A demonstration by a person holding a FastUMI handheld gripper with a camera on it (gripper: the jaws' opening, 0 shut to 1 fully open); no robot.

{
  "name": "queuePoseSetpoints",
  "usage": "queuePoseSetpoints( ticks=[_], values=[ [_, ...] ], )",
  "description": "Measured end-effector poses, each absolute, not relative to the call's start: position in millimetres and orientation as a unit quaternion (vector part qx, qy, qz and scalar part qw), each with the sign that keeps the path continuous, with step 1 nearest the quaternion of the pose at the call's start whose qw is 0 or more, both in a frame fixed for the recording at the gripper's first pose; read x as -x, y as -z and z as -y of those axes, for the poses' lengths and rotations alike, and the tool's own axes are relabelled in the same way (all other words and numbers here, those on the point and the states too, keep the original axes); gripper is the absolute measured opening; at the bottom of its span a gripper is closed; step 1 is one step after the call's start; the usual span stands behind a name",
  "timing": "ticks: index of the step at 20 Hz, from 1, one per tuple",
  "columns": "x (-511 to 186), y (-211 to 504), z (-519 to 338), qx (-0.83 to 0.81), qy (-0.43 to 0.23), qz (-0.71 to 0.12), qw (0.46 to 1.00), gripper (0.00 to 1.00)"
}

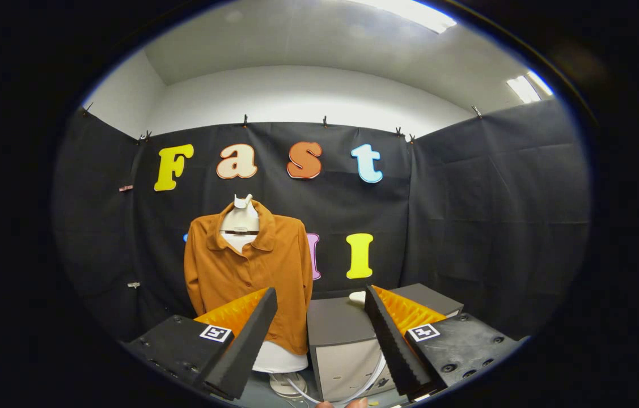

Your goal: Iron the clothes twice with a garment steamer, once on the left side and once on the right side.

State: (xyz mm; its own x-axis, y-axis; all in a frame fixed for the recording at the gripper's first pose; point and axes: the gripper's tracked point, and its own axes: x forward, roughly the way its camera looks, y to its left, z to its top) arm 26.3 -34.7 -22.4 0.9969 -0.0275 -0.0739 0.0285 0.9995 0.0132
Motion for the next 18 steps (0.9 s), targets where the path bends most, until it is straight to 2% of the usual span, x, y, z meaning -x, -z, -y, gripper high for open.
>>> queuePoseSetpoints(
  ticks=[11, 18],
  values=[
    [-122, 108, 125, -0.011, 0.035, -0.148, 0.988, 0.99],
    [-180, 164, 160, -0.026, 0.024, -0.209, 0.977, 0.99]
  ],
)
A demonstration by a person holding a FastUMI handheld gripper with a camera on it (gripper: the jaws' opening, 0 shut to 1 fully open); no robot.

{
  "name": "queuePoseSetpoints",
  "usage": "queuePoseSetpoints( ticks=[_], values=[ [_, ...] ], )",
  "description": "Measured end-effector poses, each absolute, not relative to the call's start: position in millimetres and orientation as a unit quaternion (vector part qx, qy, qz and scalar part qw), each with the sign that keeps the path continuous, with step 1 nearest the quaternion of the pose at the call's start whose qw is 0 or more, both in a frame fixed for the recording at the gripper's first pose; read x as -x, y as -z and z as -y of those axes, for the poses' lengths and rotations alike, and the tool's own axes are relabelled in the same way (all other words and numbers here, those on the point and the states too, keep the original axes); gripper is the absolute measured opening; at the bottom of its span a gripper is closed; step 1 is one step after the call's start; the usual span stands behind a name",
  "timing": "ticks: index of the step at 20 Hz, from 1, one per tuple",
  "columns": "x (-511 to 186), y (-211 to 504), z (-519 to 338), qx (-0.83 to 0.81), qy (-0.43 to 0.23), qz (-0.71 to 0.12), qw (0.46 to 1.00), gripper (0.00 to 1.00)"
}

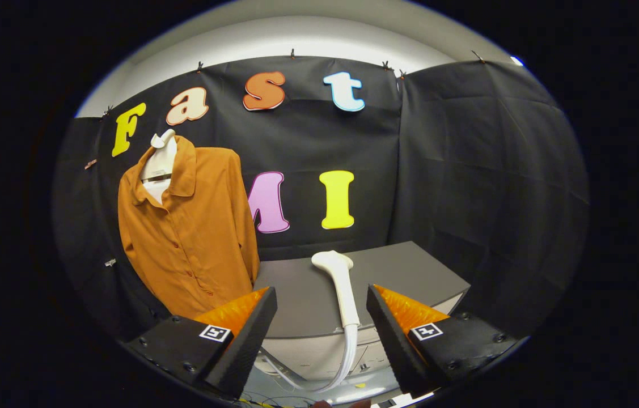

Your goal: Iron the clothes twice with a garment steamer, once on the left side and once on the right side.

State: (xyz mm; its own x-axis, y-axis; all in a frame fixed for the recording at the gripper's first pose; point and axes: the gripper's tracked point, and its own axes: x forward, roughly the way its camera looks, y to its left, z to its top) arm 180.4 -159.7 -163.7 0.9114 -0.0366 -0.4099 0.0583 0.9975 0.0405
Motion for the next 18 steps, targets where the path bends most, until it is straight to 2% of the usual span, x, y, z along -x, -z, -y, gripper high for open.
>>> queuePoseSetpoints(
  ticks=[7, 13, 15, 16, 17, 18],
  values=[
    [-240, 261, 192, -0.02, 0.012, -0.33, 0.944, 0.99],
    [-262, 334, 199, -0.022, 0.005, -0.403, 0.915, 0.99],
    [-266, 348, 200, -0.015, 0.011, -0.412, 0.911, 0.84],
    [-269, 350, 203, -0.003, 0.016, -0.417, 0.909, 0.69],
    [-270, 363, 209, 0.011, 0.022, -0.425, 0.905, 0.65],
    [-272, 364, 209, 0.015, 0.019, -0.422, 0.906, 0.55]
  ],
)
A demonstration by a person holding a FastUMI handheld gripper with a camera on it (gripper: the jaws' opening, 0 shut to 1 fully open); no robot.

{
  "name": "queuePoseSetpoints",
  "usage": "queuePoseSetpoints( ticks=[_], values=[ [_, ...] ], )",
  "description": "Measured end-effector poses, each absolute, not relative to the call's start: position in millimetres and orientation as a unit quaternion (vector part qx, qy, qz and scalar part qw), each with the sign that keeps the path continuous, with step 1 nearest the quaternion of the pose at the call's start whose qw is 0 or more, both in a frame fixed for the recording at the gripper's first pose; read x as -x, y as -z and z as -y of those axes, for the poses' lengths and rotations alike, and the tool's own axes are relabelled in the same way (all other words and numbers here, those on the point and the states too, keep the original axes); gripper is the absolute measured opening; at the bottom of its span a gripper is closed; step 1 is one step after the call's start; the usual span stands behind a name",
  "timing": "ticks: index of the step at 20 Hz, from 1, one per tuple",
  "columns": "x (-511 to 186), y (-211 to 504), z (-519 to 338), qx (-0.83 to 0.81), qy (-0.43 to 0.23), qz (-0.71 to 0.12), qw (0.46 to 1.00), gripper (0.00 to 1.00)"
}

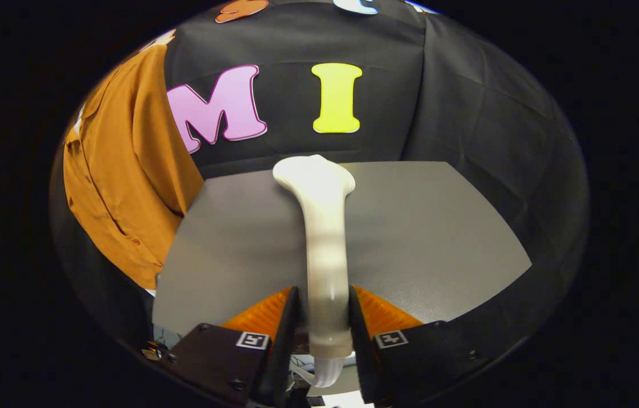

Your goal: Iron the clothes twice with a garment steamer, once on the left side and once on the right side.

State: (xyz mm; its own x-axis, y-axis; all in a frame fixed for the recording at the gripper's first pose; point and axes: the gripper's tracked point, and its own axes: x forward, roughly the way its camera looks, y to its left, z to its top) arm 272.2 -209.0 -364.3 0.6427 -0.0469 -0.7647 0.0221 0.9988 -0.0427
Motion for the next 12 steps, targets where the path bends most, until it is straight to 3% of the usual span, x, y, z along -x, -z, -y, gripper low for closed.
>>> queuePoseSetpoints(
  ticks=[2, 6, 12],
  values=[
    [-279, 359, 211, 0.012, 0.015, -0.407, 0.913, 0.37],
    [-282, 361, 203, 0.0, -0.007, -0.387, 0.922, 0.26],
    [-279, 322, 219, -0.038, 0.034, -0.315, 0.948, 0.26]
  ],
)
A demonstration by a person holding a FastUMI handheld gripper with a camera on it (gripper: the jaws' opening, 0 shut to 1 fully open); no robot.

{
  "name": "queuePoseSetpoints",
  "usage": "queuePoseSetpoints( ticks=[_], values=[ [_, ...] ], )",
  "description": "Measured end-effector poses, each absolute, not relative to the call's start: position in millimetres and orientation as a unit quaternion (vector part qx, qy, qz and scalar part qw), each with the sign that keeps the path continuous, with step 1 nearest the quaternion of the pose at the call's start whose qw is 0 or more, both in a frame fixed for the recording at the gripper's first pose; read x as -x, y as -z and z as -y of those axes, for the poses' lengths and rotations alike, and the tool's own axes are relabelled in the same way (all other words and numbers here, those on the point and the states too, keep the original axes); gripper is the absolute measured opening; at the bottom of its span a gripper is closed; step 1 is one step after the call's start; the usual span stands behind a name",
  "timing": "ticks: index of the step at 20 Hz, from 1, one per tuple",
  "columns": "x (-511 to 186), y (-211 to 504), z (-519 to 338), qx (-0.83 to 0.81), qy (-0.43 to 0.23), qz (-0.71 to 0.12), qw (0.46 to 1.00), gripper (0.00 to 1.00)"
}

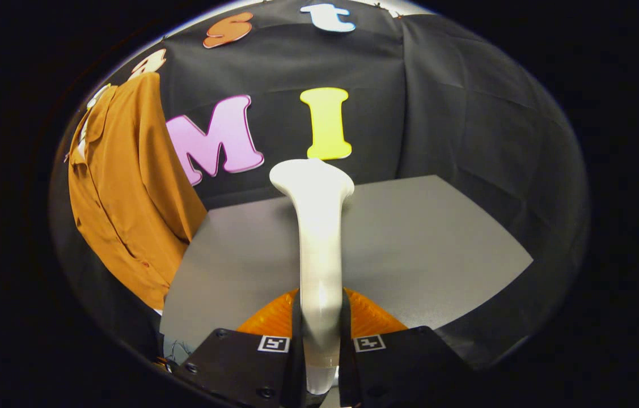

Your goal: Iron the clothes twice with a garment steamer, once on the left side and once on the right side.

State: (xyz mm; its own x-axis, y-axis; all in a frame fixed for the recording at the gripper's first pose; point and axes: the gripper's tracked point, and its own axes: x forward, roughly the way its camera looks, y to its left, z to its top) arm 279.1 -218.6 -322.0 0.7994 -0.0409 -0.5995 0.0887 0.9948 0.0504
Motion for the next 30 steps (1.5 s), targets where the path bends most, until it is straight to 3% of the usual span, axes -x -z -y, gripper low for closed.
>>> queuePoseSetpoints(
  ticks=[6, 12, 19, 25, 30],
  values=[
    [-257, 227, 210, -0.048, 0.056, -0.203, 0.976, 0.26],
    [-218, 176, 186, -0.036, 0.065, -0.165, 0.983, 0.26],
    [-170, 96, 111, -0.02, 0.027, -0.083, 0.996, 0.26],
    [-149, 70, 39, -0.033, -0.008, -0.025, 0.999, 0.26],
    [-161, 96, -16, -0.002, -0.029, -0.035, 0.999, 0.26]
  ],
)
